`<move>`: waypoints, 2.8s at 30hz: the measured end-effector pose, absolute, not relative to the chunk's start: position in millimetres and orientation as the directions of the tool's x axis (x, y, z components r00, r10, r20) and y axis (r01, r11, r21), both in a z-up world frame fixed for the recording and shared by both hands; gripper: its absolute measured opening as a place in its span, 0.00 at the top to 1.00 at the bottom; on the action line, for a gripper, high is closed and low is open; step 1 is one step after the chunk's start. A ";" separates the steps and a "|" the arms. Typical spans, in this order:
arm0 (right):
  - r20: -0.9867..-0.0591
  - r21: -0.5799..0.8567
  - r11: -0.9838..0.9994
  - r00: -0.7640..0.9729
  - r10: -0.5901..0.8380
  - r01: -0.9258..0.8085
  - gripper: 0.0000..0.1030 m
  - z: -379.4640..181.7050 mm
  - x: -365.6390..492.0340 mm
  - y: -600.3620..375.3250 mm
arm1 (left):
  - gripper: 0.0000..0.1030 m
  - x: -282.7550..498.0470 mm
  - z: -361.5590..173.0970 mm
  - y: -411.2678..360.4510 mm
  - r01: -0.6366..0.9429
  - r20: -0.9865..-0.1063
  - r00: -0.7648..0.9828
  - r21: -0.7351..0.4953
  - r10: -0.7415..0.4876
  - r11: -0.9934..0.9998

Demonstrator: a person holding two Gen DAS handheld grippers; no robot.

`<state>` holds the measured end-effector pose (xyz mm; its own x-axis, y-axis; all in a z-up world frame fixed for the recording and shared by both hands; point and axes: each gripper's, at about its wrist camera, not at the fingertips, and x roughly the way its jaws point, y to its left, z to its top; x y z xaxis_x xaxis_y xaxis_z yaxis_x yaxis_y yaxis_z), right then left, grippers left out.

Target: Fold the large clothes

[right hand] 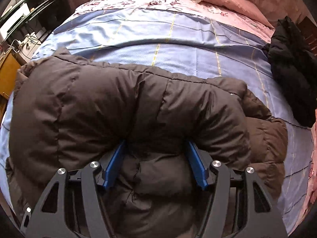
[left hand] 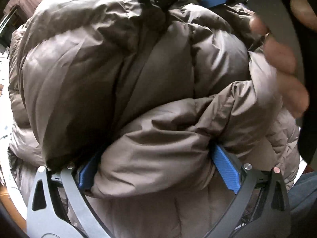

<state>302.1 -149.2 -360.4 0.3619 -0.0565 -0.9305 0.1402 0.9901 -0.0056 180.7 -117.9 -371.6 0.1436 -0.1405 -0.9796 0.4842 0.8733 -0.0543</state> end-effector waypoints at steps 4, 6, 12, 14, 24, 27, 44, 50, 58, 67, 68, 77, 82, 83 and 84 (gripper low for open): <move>-0.936 0.066 0.993 0.351 0.027 0.101 0.37 -340.2 297.2 -160.4 | 0.02 189.8 -369.6 -119.9 0.485 -0.983 0.128 -0.053 -0.131 0.873; -0.911 0.174 0.979 0.395 0.119 0.107 0.23 -315.8 291.2 -181.3 | 0.02 190.4 -370.3 -126.1 0.496 -0.984 0.137 -0.035 -0.118 0.868; -0.885 0.355 0.861 0.427 0.185 0.364 0.06 -296.5 311.7 -275.6 | 0.02 191.2 -373.8 -136.3 0.498 -0.985 0.147 -0.008 -0.093 0.867; -0.912 0.365 0.805 0.355 0.207 0.467 0.06 -321.1 323.1 -297.9 | 0.02 191.4 -375.7 -138.1 0.501 -0.984 0.153 -0.003 -0.092 0.865; -0.815 0.580 0.595 0.392 0.427 0.556 0.76 -378.7 346.6 -301.3 | 0.02 188.0 -391.9 -126.1 0.480 -0.975 0.165 -0.051 -0.147 0.876; -0.720 0.682 0.611 0.514 0.466 0.402 0.84 -330.9 349.3 -290.8 | 0.02 195.1 -394.4 -122.0 0.444 -0.970 0.186 -0.057 -0.154 0.894; -0.545 0.619 0.769 0.618 0.566 -0.158 0.86 -221.0 230.5 -233.5 | 0.02 199.3 -382.6 -90.3 0.424 -0.964 0.201 -0.077 -0.177 0.903; -0.575 0.538 0.812 0.607 0.549 -0.225 0.86 -217.4 187.7 -222.2 | 0.02 113.7 -365.4 -73.5 0.543 -0.987 0.041 -0.111 -0.157 0.832; -0.635 0.432 0.851 0.570 0.521 -0.297 0.86 -226.8 128.4 -197.6 | 0.02 51.6 -410.1 -16.7 0.331 -0.957 -0.168 -0.282 -0.238 0.901; -0.640 0.485 0.828 0.532 0.555 -0.280 0.85 -238.3 112.4 -202.7 | 0.02 30.1 -287.5 54.0 0.245 -0.792 0.314 -0.466 -0.525 0.850; -0.656 0.468 0.832 0.515 0.553 -0.298 0.85 -239.4 104.7 -198.7 | 0.02 34.0 -272.0 72.9 0.225 -0.758 0.377 -0.483 -0.532 0.847; -0.876 0.305 0.891 0.267 0.401 -0.337 0.80 -302.7 23.3 -164.1 | 0.02 -10.3 -158.7 106.5 0.316 -0.492 0.693 -0.449 -0.526 0.836; -0.928 0.252 0.928 0.205 0.312 -0.274 0.77 -336.4 2.6 -151.8 | 0.02 36.2 -171.9 55.3 0.329 -0.639 0.617 -0.321 -0.459 0.888; -0.930 0.253 0.932 0.203 0.308 -0.258 0.76 -339.5 0.7 -152.3 | 0.02 51.5 -190.2 51.0 0.313 -0.702 0.562 -0.308 -0.437 0.898; -0.929 0.262 0.936 0.199 0.310 -0.236 0.75 -342.4 -0.7 -154.7 | 0.02 58.4 -211.9 42.7 0.293 -0.757 0.505 -0.303 -0.415 0.907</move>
